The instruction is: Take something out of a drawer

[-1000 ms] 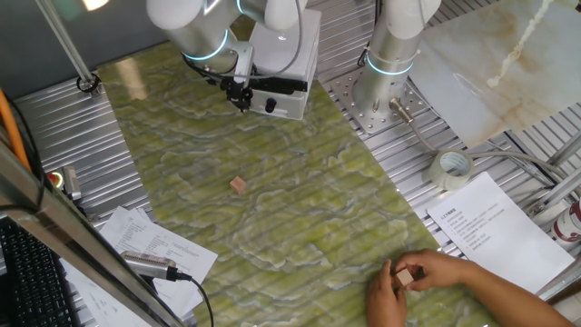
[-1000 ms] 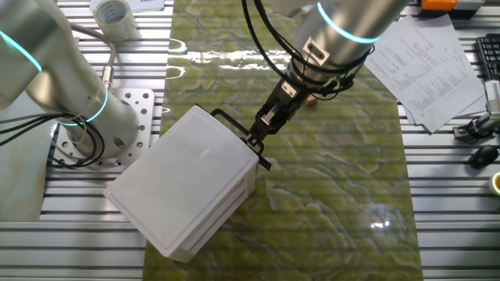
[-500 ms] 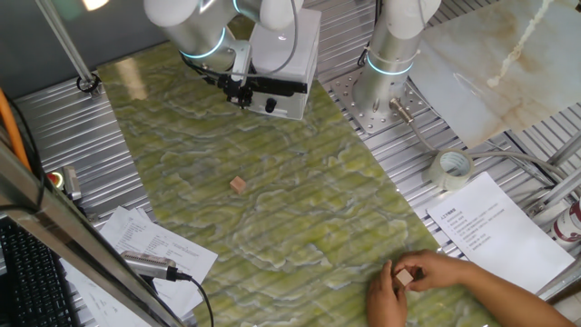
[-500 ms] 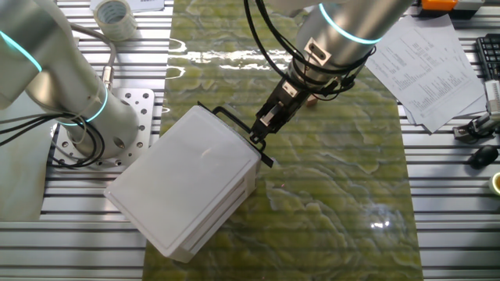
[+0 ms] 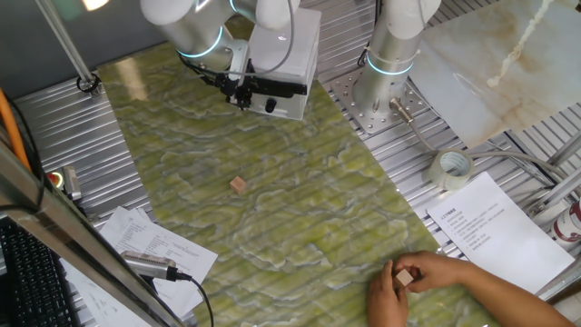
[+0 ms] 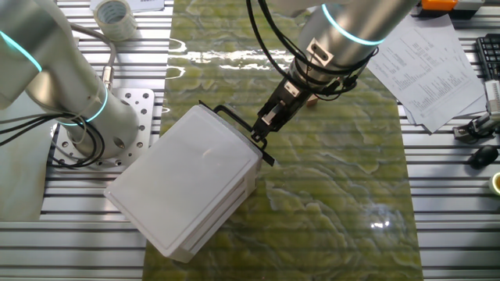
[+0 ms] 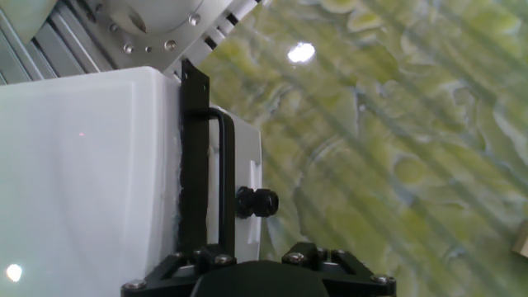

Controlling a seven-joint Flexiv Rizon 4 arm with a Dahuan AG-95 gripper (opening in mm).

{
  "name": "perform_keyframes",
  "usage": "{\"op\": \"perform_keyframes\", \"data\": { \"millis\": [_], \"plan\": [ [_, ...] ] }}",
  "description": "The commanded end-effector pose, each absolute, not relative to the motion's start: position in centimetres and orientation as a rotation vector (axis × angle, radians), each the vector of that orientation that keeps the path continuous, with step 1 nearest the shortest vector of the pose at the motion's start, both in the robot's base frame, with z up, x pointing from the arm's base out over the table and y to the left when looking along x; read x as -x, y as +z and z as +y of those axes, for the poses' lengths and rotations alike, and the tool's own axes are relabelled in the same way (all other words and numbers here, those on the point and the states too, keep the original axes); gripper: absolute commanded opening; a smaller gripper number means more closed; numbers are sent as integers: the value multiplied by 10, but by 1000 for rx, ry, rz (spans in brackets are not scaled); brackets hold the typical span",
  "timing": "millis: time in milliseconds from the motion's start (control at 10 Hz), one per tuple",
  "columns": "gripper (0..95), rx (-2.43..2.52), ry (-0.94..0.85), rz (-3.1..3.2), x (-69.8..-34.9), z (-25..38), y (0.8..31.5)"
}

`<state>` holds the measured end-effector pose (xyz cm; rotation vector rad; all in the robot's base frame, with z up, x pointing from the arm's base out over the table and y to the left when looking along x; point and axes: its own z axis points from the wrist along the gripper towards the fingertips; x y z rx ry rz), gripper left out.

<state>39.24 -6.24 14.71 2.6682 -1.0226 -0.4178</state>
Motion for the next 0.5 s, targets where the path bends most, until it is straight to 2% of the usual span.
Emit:
{"op": "perform_keyframes", "data": {
  "millis": [100, 500],
  "plan": [
    [380, -2667, -418, -1028, -393, -60, 148],
    [380, -2664, -420, -1044, -396, -54, 151]
  ]
}}
